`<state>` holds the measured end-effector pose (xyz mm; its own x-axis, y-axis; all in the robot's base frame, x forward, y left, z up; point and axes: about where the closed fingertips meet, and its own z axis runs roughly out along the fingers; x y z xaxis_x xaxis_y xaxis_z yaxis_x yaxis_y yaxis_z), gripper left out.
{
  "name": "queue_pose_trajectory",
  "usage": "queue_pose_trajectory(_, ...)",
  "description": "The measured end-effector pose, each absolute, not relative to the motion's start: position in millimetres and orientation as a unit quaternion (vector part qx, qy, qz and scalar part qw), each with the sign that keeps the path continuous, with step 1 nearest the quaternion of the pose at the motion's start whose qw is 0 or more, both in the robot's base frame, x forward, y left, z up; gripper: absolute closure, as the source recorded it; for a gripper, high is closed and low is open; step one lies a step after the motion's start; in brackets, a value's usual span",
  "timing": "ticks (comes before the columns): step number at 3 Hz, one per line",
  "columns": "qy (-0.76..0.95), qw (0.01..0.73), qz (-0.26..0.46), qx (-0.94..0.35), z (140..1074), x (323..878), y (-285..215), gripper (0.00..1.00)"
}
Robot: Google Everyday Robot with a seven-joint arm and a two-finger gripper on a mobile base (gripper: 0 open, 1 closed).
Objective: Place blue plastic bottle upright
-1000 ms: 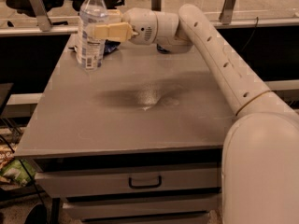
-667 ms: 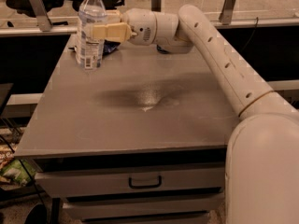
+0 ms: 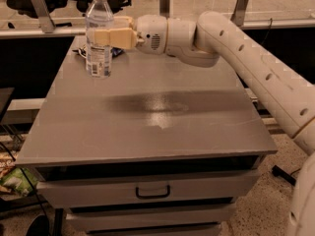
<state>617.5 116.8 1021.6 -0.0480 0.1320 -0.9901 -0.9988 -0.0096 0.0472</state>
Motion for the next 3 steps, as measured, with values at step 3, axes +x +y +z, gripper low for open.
queue_pose_trajectory(3, 0.564, 0.469, 0.523, -0.434, 973, 627, 117, 1.0)
